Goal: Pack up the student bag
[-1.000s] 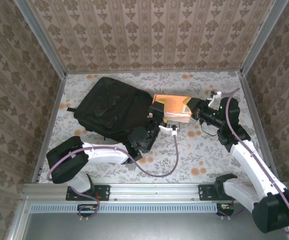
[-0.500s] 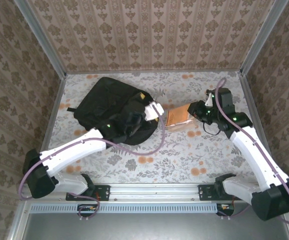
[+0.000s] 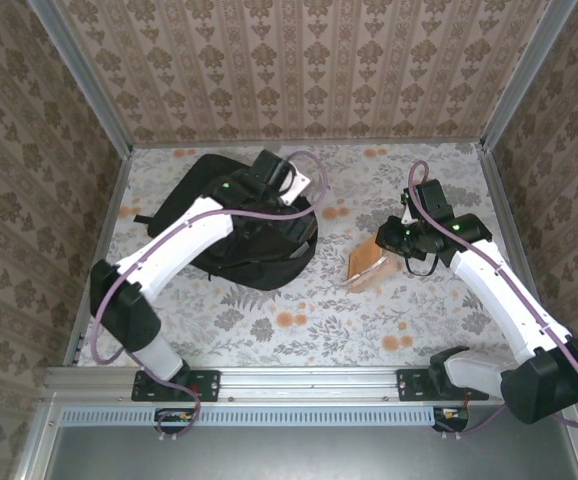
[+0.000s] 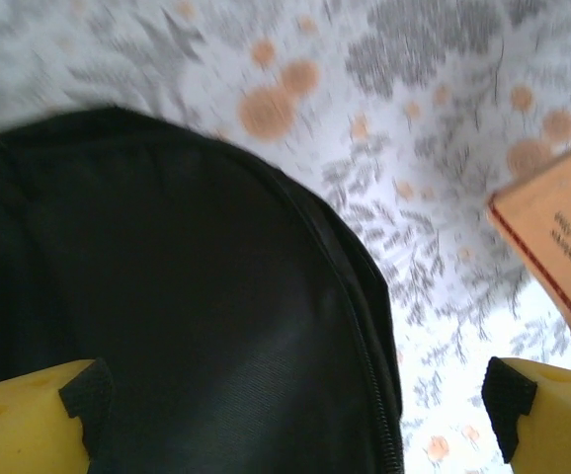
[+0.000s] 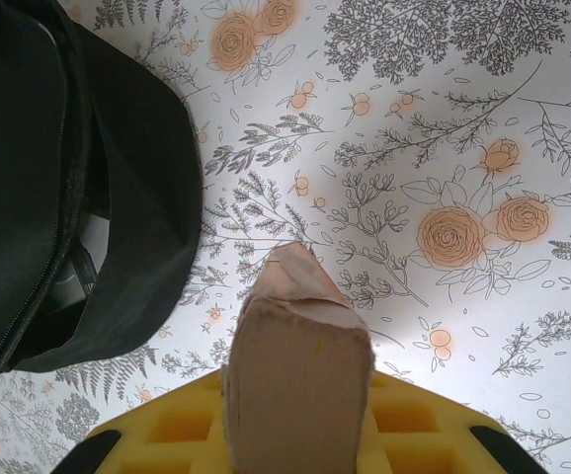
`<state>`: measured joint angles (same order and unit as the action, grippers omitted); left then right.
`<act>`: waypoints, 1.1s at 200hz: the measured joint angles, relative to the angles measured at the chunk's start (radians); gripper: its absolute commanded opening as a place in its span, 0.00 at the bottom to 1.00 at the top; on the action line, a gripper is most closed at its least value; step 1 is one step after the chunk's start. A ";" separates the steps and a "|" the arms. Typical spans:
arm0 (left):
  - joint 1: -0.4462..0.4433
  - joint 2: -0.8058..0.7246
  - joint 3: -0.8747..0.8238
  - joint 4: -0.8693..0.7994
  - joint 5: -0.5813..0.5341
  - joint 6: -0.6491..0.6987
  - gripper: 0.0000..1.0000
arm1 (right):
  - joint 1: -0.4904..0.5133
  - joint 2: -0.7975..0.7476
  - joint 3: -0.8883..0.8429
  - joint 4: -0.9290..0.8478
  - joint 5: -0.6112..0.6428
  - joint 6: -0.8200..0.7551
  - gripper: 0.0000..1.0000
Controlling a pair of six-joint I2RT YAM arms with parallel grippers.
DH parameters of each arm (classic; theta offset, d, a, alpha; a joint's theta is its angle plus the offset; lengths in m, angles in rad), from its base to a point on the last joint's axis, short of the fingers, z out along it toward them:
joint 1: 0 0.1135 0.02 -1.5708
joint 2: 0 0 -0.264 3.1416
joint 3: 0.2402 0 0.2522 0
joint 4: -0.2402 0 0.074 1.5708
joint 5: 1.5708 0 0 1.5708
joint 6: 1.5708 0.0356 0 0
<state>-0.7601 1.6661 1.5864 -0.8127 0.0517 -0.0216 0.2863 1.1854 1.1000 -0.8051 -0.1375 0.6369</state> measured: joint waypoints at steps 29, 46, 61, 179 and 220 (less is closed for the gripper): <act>-0.040 0.092 0.071 -0.092 -0.024 -0.002 0.97 | 0.000 0.001 -0.004 0.006 0.000 0.014 0.00; -0.065 0.116 0.088 -0.120 -0.051 -0.001 0.96 | 0.000 0.001 -0.016 0.018 -0.001 0.021 0.00; -0.076 0.125 0.089 -0.136 -0.064 -0.002 0.96 | 0.000 0.002 -0.029 0.023 -0.005 0.023 0.00; -0.069 0.211 0.038 -0.125 -0.153 -0.010 0.42 | 0.000 0.001 -0.066 0.068 -0.044 0.029 0.00; -0.065 0.206 0.029 -0.105 -0.144 -0.014 0.17 | 0.000 -0.003 -0.084 0.076 -0.046 0.032 0.00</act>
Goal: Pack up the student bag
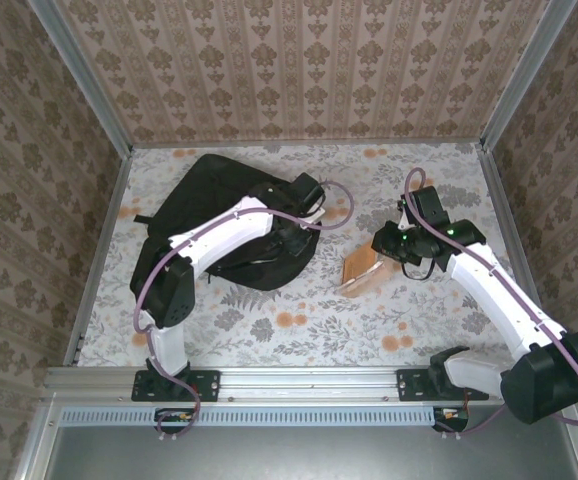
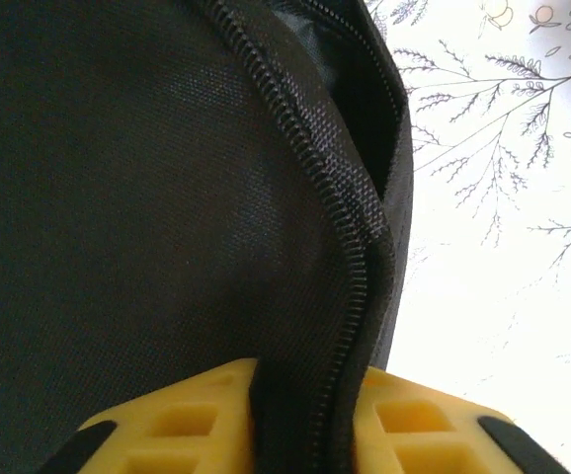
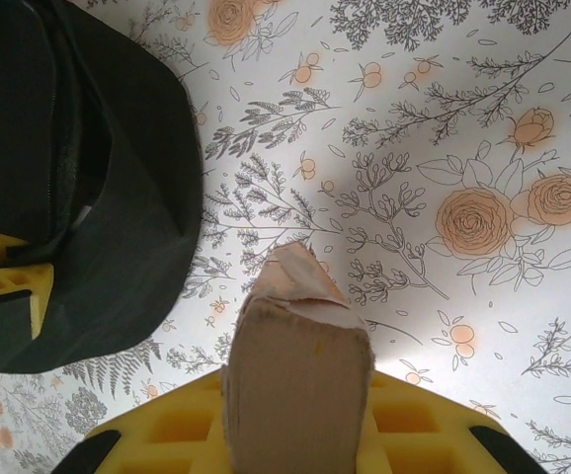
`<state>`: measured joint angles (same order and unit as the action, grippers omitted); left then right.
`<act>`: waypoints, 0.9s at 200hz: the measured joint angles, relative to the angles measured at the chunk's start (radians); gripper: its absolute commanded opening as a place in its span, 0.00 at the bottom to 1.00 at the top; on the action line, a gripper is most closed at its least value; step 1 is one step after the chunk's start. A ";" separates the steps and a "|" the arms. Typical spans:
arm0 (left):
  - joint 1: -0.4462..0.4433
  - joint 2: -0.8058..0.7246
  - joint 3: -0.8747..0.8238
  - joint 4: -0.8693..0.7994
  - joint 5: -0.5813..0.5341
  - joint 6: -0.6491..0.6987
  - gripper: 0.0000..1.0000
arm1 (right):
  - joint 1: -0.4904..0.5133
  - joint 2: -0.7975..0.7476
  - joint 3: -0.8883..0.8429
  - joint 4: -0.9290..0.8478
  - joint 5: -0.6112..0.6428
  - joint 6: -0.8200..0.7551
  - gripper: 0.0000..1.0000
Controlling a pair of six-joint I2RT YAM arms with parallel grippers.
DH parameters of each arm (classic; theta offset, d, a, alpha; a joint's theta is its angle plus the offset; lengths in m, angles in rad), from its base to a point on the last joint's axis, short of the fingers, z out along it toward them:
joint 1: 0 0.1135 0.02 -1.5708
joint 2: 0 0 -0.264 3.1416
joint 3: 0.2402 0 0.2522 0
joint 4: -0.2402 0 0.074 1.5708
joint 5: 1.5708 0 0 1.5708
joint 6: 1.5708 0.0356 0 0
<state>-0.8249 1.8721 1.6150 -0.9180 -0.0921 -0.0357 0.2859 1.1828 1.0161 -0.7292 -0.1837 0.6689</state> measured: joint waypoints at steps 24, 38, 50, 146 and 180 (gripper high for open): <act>0.008 -0.028 0.000 0.003 0.023 -0.002 0.12 | 0.000 -0.014 -0.019 0.019 0.000 0.008 0.00; 0.016 -0.052 0.000 0.003 0.036 -0.003 0.11 | -0.001 -0.029 -0.033 0.033 0.000 0.013 0.00; 0.023 -0.070 0.000 0.006 0.049 -0.004 0.08 | -0.001 -0.043 -0.044 0.043 -0.004 0.015 0.00; 0.153 -0.246 0.018 0.007 0.144 -0.050 0.00 | -0.005 -0.182 -0.110 0.213 -0.132 0.035 0.00; 0.256 -0.354 0.023 0.014 0.194 -0.103 0.00 | -0.005 -0.158 -0.111 0.345 -0.230 0.129 0.00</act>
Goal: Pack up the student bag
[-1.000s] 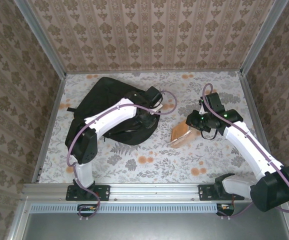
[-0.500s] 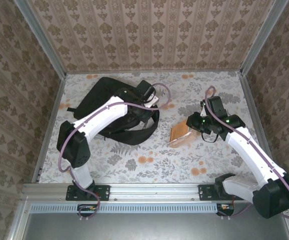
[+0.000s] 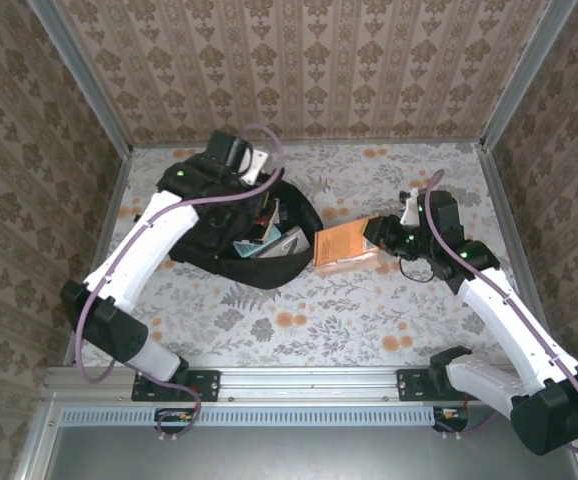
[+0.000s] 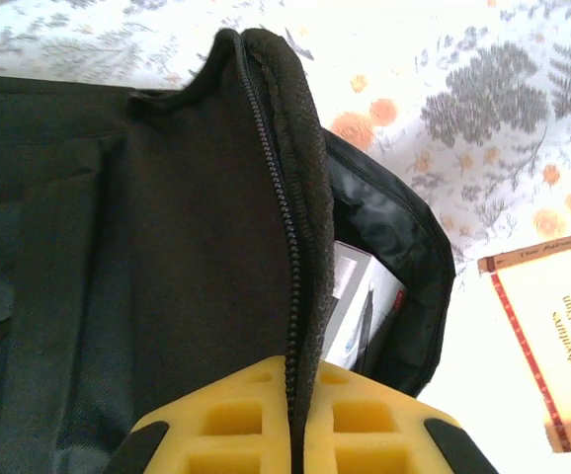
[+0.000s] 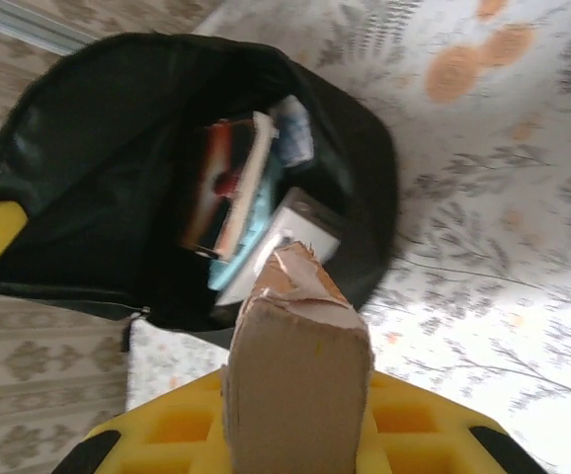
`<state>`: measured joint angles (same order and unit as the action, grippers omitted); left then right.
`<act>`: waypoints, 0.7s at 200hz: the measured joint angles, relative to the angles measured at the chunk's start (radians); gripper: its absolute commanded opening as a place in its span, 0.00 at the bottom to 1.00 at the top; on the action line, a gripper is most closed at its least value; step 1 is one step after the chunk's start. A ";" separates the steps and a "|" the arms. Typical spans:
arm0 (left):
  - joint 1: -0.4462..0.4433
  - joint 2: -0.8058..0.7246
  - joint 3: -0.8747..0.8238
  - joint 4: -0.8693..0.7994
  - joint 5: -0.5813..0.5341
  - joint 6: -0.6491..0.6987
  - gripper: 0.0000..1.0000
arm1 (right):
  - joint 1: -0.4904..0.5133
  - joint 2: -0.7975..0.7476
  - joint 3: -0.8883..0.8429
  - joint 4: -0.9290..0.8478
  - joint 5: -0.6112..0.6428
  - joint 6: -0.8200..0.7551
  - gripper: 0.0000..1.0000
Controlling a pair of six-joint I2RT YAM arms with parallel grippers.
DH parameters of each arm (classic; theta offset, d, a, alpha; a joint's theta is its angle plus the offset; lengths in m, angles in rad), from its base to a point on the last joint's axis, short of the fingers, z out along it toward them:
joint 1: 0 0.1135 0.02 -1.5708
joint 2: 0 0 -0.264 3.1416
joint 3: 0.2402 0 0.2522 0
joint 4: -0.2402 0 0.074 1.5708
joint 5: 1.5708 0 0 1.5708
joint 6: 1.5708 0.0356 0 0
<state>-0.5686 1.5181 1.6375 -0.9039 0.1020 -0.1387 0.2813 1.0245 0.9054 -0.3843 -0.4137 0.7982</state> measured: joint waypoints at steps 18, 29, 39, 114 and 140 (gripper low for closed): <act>0.021 -0.024 -0.001 0.001 0.024 -0.021 0.00 | 0.001 0.024 -0.003 0.100 -0.042 0.070 0.00; 0.029 -0.031 -0.003 0.004 0.045 -0.034 0.00 | 0.003 0.047 -0.003 0.160 -0.063 0.115 0.00; 0.037 -0.037 -0.008 0.011 0.064 -0.045 0.00 | 0.005 0.075 -0.004 0.217 -0.079 0.159 0.00; 0.065 -0.071 -0.028 0.046 0.145 -0.106 0.00 | 0.100 0.354 0.053 0.497 -0.095 0.405 0.00; 0.087 -0.099 -0.055 0.076 0.168 -0.132 0.00 | 0.131 0.427 0.057 0.534 -0.065 0.443 0.00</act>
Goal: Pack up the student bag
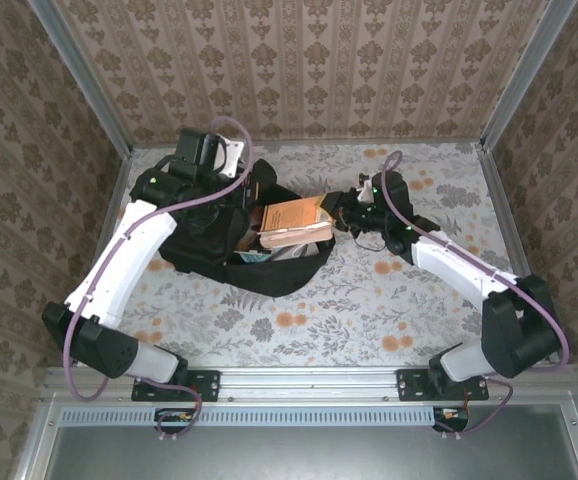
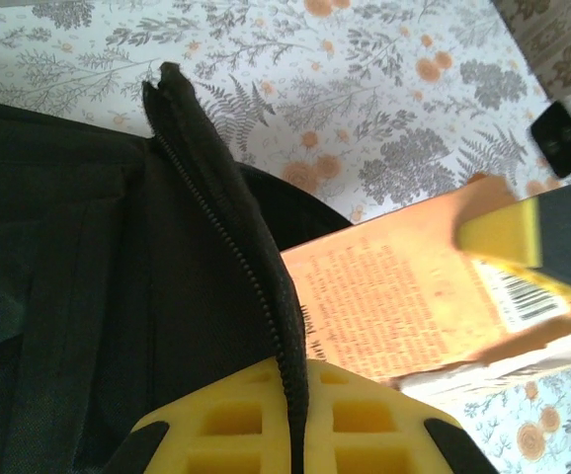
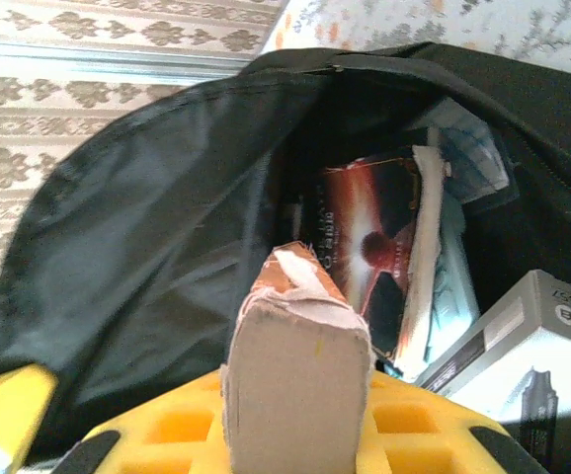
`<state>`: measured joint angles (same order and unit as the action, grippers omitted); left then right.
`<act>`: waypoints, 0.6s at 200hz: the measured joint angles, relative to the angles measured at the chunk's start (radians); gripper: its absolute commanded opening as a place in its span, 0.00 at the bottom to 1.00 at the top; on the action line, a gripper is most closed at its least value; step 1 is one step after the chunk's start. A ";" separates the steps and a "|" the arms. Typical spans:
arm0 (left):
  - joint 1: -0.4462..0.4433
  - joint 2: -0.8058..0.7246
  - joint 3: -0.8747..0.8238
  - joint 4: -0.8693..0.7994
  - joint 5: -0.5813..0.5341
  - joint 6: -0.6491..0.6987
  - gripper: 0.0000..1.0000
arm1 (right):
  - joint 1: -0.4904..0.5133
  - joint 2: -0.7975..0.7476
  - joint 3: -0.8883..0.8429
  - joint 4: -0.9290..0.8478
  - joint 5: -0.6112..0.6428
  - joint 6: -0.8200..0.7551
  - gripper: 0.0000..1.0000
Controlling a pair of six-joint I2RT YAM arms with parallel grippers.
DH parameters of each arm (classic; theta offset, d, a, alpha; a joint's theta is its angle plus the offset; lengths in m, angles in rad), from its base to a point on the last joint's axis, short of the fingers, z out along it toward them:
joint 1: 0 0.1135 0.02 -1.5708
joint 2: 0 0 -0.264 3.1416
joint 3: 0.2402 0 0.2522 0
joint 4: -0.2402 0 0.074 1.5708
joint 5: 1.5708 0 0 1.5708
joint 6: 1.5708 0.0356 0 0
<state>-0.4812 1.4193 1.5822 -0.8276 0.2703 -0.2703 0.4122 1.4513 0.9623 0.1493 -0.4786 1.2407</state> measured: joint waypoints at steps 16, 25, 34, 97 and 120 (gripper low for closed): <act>0.013 -0.016 -0.012 0.013 0.015 -0.015 0.00 | 0.019 0.038 0.002 0.011 0.028 0.013 0.00; 0.017 -0.021 -0.016 0.018 0.024 -0.023 0.00 | 0.032 0.064 0.007 0.011 0.043 0.020 0.00; 0.018 -0.024 -0.020 0.023 0.032 -0.028 0.00 | 0.047 0.091 0.018 0.006 0.058 0.022 0.00; 0.018 -0.048 -0.083 0.085 0.086 -0.052 0.00 | 0.170 0.239 0.191 -0.094 0.211 0.011 0.00; 0.018 -0.059 -0.102 0.106 0.098 -0.053 0.00 | 0.213 0.287 0.240 -0.104 0.264 0.014 0.00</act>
<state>-0.4637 1.3602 1.4799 -0.7219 0.3687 -0.3233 0.6254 1.7382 1.2022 0.0452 -0.2150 1.2552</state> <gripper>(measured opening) 0.068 0.219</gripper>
